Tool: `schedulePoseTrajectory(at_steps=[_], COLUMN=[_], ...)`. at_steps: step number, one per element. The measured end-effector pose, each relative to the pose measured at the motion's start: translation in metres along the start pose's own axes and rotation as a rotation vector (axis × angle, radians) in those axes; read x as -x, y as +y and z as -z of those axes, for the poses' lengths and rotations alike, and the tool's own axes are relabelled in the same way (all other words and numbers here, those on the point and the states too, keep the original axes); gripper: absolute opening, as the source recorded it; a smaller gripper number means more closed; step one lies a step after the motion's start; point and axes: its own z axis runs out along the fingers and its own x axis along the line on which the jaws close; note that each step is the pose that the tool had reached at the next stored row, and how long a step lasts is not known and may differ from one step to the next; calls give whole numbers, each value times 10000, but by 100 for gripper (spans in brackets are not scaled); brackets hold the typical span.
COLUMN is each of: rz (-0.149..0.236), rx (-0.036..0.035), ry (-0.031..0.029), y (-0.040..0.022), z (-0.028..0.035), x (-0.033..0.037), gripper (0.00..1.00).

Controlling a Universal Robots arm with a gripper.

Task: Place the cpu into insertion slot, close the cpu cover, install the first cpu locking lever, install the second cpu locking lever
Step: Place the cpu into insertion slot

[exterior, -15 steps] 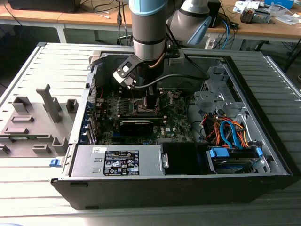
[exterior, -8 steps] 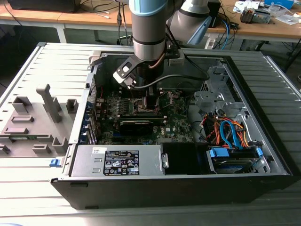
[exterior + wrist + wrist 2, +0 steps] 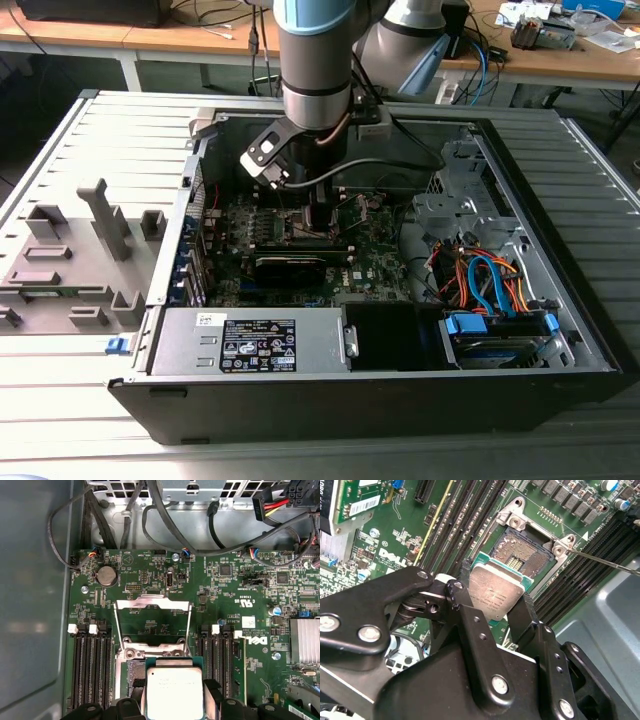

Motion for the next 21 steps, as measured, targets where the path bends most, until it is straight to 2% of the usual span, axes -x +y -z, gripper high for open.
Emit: schedulePoseTrajectory(at_steps=[4,21], rz=[2,1], rx=[-1,-1], ry=[0,0], y=[-12,-48], z=[1,0], x=[-27,-29], gripper=[55,55])
